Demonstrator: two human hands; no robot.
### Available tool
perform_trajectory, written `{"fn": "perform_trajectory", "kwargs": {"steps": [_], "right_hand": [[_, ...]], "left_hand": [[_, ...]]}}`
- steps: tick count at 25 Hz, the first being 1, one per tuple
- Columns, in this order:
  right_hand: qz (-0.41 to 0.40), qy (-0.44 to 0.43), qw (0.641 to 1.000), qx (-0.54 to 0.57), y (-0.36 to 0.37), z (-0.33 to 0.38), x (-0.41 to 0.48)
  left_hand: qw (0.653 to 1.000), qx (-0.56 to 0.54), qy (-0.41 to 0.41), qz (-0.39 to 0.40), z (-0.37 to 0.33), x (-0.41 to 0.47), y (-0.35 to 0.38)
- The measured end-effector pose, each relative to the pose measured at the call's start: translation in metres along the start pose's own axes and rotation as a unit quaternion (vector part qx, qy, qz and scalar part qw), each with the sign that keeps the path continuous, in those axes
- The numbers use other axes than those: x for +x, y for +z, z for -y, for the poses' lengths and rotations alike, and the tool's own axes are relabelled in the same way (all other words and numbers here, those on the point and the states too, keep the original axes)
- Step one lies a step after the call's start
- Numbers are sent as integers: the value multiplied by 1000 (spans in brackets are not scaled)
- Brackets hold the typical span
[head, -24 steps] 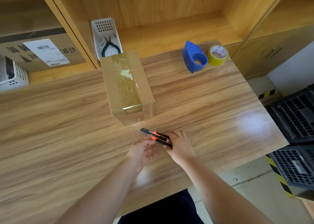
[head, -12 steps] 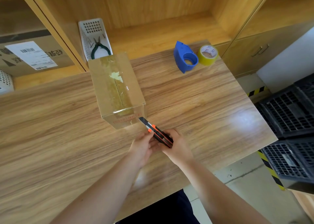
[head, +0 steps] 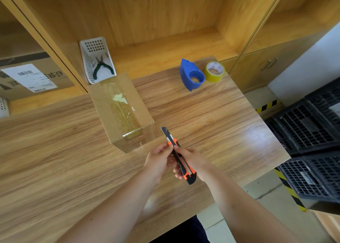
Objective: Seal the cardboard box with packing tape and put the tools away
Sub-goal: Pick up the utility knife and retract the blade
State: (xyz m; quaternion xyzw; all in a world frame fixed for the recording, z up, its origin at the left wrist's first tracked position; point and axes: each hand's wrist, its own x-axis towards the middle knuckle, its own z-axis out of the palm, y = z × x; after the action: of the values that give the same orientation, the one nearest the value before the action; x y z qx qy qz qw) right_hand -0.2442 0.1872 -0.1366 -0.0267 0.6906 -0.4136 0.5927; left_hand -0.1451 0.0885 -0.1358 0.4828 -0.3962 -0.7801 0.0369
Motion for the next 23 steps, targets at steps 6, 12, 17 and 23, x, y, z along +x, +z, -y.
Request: {"fn": "perform_trajectory", "kwargs": {"steps": [6,12,17,23], "right_hand": [[-23,1,997,78,0,7,-2],[9,-60,993,99,-8,18,-1],[110,-119,974,160,-22,33,2],[161,-147,957,192,-43,54,10]], "left_hand": [[997,58,45,-10,-14,-1,13],[995,54,66,-47,-35,0,30],[977,131,122,-112,-52,10,44],[971,138,138,-134,-82,20,67]]}}
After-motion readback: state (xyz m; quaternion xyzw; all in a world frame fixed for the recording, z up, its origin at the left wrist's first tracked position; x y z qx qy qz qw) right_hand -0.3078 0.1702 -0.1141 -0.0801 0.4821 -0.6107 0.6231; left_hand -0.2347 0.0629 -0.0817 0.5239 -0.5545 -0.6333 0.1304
